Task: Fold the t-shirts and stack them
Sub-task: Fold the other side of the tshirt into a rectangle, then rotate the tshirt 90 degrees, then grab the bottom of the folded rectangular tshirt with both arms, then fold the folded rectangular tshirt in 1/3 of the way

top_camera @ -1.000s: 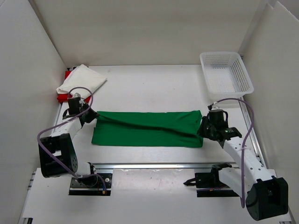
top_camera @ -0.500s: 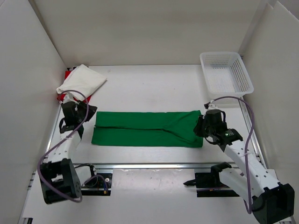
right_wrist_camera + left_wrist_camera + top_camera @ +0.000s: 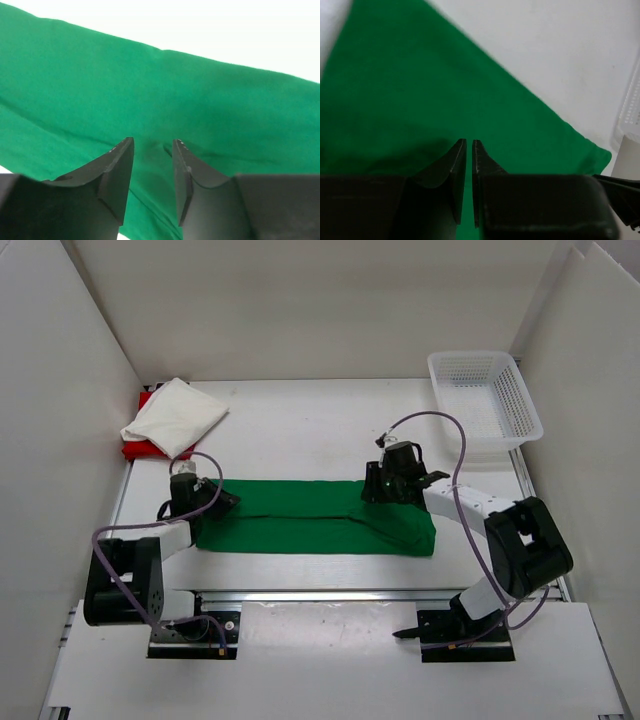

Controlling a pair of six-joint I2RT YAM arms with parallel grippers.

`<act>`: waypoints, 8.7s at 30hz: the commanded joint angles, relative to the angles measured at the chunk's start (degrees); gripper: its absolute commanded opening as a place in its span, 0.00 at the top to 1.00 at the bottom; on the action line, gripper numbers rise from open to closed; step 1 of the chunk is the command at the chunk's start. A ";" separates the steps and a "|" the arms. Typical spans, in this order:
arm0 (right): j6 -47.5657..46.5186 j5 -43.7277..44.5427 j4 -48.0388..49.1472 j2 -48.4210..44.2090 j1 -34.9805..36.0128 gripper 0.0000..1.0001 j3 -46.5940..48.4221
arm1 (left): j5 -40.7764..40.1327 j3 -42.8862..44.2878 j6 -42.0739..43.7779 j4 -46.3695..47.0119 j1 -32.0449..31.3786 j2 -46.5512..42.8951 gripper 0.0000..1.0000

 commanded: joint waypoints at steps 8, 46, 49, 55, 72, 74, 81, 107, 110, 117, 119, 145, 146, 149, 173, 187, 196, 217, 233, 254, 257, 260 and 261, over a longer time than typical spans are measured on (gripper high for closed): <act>-2.01 2.12 6.36 1.38 1.14 0.74 -1.69 | 1.87 -1.97 -3.36 6.45 -4.63 -4.85 0.79; 11.69 -1.12 -2.44 -21.38 1.86 0.95 -19.86 | 0.73 -1.09 -4.16 8.91 -12.82 -5.49 0.80; 12.40 -0.16 -0.75 -22.18 0.79 0.98 -24.62 | 3.35 -2.84 -6.61 12.41 -9.50 -2.41 0.80; 10.91 -1.39 -4.79 -24.99 0.61 0.96 -23.15 | 5.73 -9.09 -9.61 17.09 -3.07 0.32 0.81; 6.87 -6.04 4.62 9.07 -9.58 0.96 1.26 | 3.61 2.32 -0.83 1.90 -12.28 -11.26 0.69; 5.64 -7.37 2.42 16.29 -10.11 0.96 9.44 | 5.89 2.77 -1.08 0.40 -12.47 -12.33 0.68; -0.07 -12.03 -27.57 60.00 -8.98 1.00 76.09 | 9.79 11.12 8.83 -15.50 -18.95 -9.25 0.69; 16.79 0.07 20.96 10.58 17.39 0.57 6.82 | 7.93 8.92 12.01 -20.43 -14.84 -22.26 0.99; 18.72 2.90 20.00 16.21 18.89 0.51 10.51 | 8.64 7.61 11.84 -20.09 -14.31 -23.13 0.96; 23.03 1.86 19.37 26.76 19.07 0.65 14.48 | 8.63 4.18 11.31 -18.07 -14.31 -23.40 0.94; 23.65 1.51 19.02 27.83 18.90 0.73 13.96 | 8.47 4.18 11.74 -18.15 -13.87 -22.96 0.94; 13.27 -13.36 2.85 -24.98 -5.37 0.68 -29.36 | 0.19 -2.24 14.48 -16.84 -34.35 -11.10 0.54; 14.67 -13.70 2.85 -26.56 -3.88 0.67 -30.77 | 1.24 -2.41 14.04 -15.45 -33.92 -9.88 0.54; 18.27 -15.19 5.65 -29.03 -1.94 0.63 -33.50 | 1.51 -1.97 13.77 -14.73 -34.17 -8.29 0.51; 21.98 -17.66 11.55 -29.90 1.14 1.00 -37.29 | 6.44 -3.64 8.85 -5.06 -35.75 -1.87 0.94; 28.25 -11.93 -5.92 -48.36 11.72 1.00 -36.17 | 7.23 -9.12 0.41 -20.43 -40.96 -27.96 1.00; 7.76 -25.22 -2.35 -26.70 -14.14 1.00 -14.99 | 3.53 15.31 6.12 -17.20 -29.18 -5.79 1.00; 3.97 -25.57 3.46 20.35 -19.87 1.00 21.24 | 0.46 49.43 6.91 -14.90 -20.73 35.30 1.00; 1.95 -18.81 2.23 14.58 -17.77 0.52 23.19 | 3.45 42.68 0.05 -2.33 -18.26 27.94 0.69; -0.08 -16.34 0.38 33.71 -4.74 1.00 37.58 | 2.40 15.88 -0.29 9.97 -30.92 26.17 0.77; 2.20 -17.22 2.06 35.91 -6.07 1.00 40.14 | 2.66 13.59 -0.73 11.11 -32.42 24.68 0.78; 3.09 -17.39 1.28 38.64 -7.56 1.00 43.29 | 2.93 10.87 -1.17 11.64 -32.33 22.48 0.78; 3.43 -18.00 0.31 38.73 -7.82 1.00 44.44 | 3.19 10.95 -1.35 11.64 -32.24 21.43 0.78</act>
